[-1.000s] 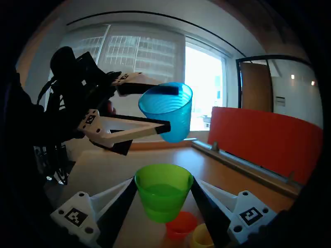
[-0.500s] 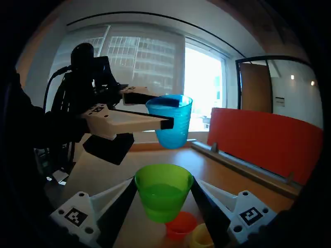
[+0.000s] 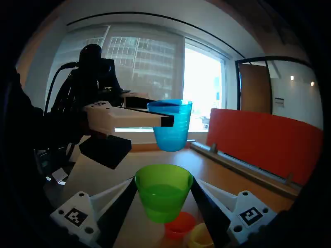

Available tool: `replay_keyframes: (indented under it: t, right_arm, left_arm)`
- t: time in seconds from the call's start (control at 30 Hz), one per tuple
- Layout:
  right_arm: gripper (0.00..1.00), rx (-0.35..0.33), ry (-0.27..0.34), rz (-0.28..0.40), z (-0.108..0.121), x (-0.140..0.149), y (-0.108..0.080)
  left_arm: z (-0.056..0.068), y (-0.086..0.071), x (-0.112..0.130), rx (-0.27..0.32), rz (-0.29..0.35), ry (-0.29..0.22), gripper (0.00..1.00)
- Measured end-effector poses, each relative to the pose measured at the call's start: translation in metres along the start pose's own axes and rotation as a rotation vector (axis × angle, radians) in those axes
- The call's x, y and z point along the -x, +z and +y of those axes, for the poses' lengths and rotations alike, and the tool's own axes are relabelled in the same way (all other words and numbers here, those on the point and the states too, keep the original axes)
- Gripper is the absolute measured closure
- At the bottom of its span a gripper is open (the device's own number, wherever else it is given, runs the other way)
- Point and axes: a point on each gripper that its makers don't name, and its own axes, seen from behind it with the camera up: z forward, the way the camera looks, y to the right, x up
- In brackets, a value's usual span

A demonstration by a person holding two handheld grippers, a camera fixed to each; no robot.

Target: Pour water

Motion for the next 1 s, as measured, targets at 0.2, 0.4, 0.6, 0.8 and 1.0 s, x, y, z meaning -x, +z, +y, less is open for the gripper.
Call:
replay_keyframes:
  t: [0.2, 0.4, 0.6, 0.8, 1.0]
  right_arm:
    - [0.08, 0.0, 0.003, 0.002, 0.0, -0.001, 0.0]
    - [0.08, -0.002, 0.002, 0.001, -0.002, -0.001, 0.0]
    - [0.08, -0.003, 0.002, -0.004, -0.003, -0.001, -0.002]
    - [0.07, 0.003, -0.001, -0.017, -0.001, 0.0, -0.007]
    - [0.07, 0.007, 0.005, -0.035, 0.0, 0.003, -0.016]
  left_arm:
    - [0.0, -0.001, 0.0, 0.01, 0.001, -0.066, 0.15]
    - [0.002, -0.002, 0.002, 0.017, 0.003, -0.128, 0.15]
    - [-0.001, -0.004, 0.011, 0.013, -0.011, -0.167, 0.15]
    - [-0.005, -0.008, 0.021, 0.012, -0.037, -0.16, 0.15]
    - [0.0, -0.011, 0.033, 0.024, -0.067, -0.163, 0.15]
